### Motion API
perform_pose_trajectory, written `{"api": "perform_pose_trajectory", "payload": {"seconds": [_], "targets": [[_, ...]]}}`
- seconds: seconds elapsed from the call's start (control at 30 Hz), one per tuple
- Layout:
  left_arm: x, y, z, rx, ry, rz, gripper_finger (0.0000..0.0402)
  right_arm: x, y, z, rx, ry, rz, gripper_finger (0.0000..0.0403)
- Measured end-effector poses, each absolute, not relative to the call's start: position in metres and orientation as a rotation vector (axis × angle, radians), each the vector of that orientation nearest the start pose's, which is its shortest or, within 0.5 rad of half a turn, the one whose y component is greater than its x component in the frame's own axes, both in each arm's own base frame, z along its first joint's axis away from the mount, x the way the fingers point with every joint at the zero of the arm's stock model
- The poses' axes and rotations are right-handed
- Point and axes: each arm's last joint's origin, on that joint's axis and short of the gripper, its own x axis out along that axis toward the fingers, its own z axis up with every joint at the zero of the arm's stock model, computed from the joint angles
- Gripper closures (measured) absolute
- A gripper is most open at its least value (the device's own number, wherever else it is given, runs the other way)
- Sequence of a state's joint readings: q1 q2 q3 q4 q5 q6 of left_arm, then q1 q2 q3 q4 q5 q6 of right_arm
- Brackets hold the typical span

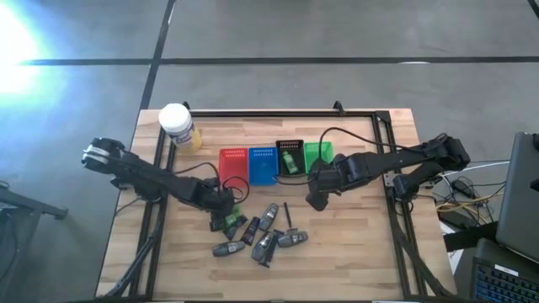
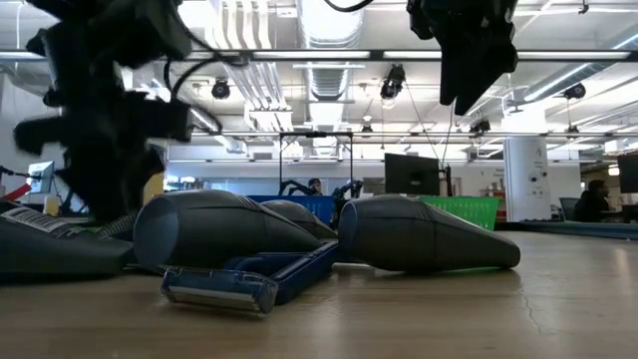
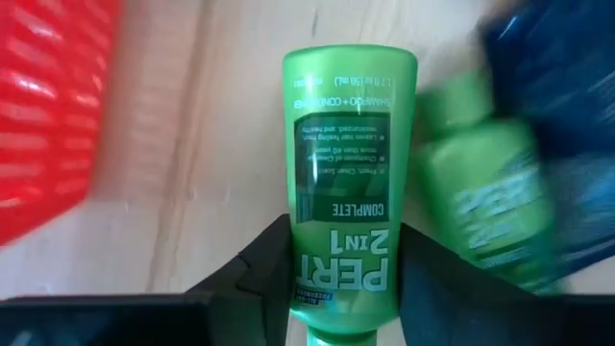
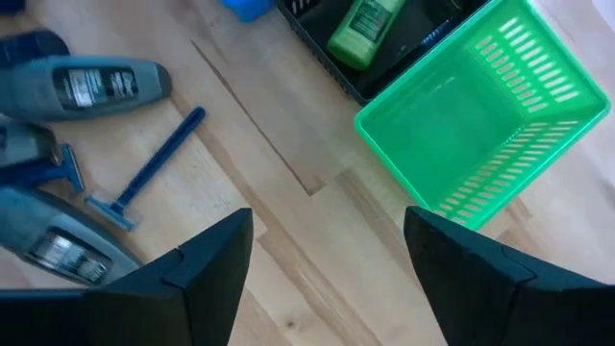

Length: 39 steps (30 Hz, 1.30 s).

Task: Pick & Place Travel size toiletries
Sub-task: Put the green shampoo into the black bin

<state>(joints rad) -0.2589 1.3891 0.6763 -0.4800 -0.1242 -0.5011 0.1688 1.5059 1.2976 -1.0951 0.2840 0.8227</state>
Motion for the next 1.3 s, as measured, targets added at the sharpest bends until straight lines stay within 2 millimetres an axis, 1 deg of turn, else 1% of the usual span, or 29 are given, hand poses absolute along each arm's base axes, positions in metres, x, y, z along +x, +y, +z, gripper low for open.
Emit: {"api": "perform_pose_trajectory", "payload": {"seconds": [0.13, 0.23, 0.3, 0.33, 0.43, 0.5, 0.6, 0.7, 0.8, 0.9, 1.07, 1.2, 1.3], "targets": [[0.229, -0.049, 0.186, -0.330, 1.037, 0.208, 0.0263, 0.276, 0.034, 0.287, 0.514, 1.083, -0.663, 0.0152], [0.235, -0.035, 0.214, -0.453, 0.869, 0.241, 0.0265, 0.274, 0.027, 0.293, 0.590, 1.032, -0.709, 0.0159], [0.240, -0.025, 0.229, -0.508, 0.758, 0.223, 0.0266, 0.275, 0.022, 0.297, 0.632, 0.984, -0.714, 0.0164], [0.241, -0.021, 0.235, -0.501, 0.709, 0.194, 0.0267, 0.277, 0.021, 0.299, 0.644, 0.952, -0.697, 0.0166], [0.244, -0.021, 0.252, -0.371, 0.575, 0.079, 0.0267, 0.289, 0.020, 0.308, 0.660, 0.851, -0.556, 0.0172], [0.243, -0.020, 0.260, -0.298, 0.521, 0.070, 0.0267, 0.299, 0.019, 0.314, 0.705, 0.782, -0.452, 0.0177], [0.243, -0.017, 0.264, -0.195, 0.508, 0.110, 0.0267, 0.311, 0.014, 0.321, 0.787, 0.678, -0.360, 0.0181], [0.246, -0.016, 0.265, -0.086, 0.505, 0.139, 0.0268, 0.322, 0.004, 0.323, 0.902, 0.599, -0.349, 0.0181], [0.252, -0.015, 0.262, 0.018, 0.529, 0.172, 0.0265, 0.333, -0.003, 0.318, 1.007, 0.582, -0.317, 0.0173], [0.260, -0.015, 0.260, 0.101, 0.553, 0.190, 0.0258, 0.343, -0.006, 0.309, 1.067, 0.580, -0.317, 0.0159], [0.275, -0.015, 0.258, 0.155, 0.572, 0.209, 0.0256, 0.353, -0.005, 0.297, 1.131, 0.595, -0.328, 0.0132], [0.285, -0.016, 0.259, 0.173, 0.579, 0.205, 0.0255, 0.361, -0.006, 0.295, 1.148, 0.549, -0.320, 0.0114], [0.289, -0.016, 0.257, 0.179, 0.593, 0.208, 0.0254, 0.362, -0.006, 0.291, 1.178, 0.556, -0.337, 0.0106]]}}
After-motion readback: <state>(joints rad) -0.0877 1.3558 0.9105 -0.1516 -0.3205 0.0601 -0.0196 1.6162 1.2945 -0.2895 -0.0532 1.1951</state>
